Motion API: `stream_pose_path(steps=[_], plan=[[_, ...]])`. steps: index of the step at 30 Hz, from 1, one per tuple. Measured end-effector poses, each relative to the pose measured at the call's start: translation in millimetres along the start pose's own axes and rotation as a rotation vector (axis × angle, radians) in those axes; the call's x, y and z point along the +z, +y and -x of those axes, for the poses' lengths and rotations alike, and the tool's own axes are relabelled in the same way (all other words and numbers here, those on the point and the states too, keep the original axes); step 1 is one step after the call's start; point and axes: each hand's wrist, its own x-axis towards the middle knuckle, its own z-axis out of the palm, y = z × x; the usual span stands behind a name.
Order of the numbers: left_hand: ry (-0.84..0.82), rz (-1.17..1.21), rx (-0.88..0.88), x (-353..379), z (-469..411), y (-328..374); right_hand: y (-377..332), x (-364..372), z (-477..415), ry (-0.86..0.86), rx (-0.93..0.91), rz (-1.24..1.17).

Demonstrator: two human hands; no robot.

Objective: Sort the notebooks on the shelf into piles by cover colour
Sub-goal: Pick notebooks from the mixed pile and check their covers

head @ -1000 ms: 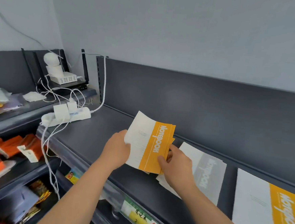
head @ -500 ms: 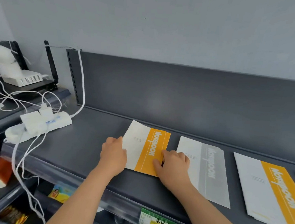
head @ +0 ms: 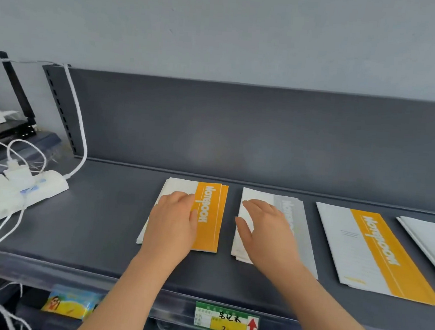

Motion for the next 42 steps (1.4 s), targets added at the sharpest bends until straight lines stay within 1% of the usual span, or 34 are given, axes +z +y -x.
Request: stream_pose_path(steps=[6,10,15,20,30,35,42], plan=[[-0.012,0.177,0.174,16,9,66,43,-37,37,0.079,0.111,0.060],[-0.041,0.212,0.242,24,20,118,82,-63,63,0.115,0.197,0.108],[-0.086,0.260,0.330,38,36,187,137,-102,99,0.177,0.260,0.144],[-0.100,0.317,0.388,57,62,272,201,-150,142,0.193,0.339,0.173],[-0.122,0.408,0.499,108,122,461,349,-258,251,0.239,0.434,0.268],[-0.157,0.434,0.575,132,142,537,406,-295,294,0.244,0.512,0.307],[-0.236,0.444,0.720,168,152,639,484,-336,332,0.279,0.635,0.361]])
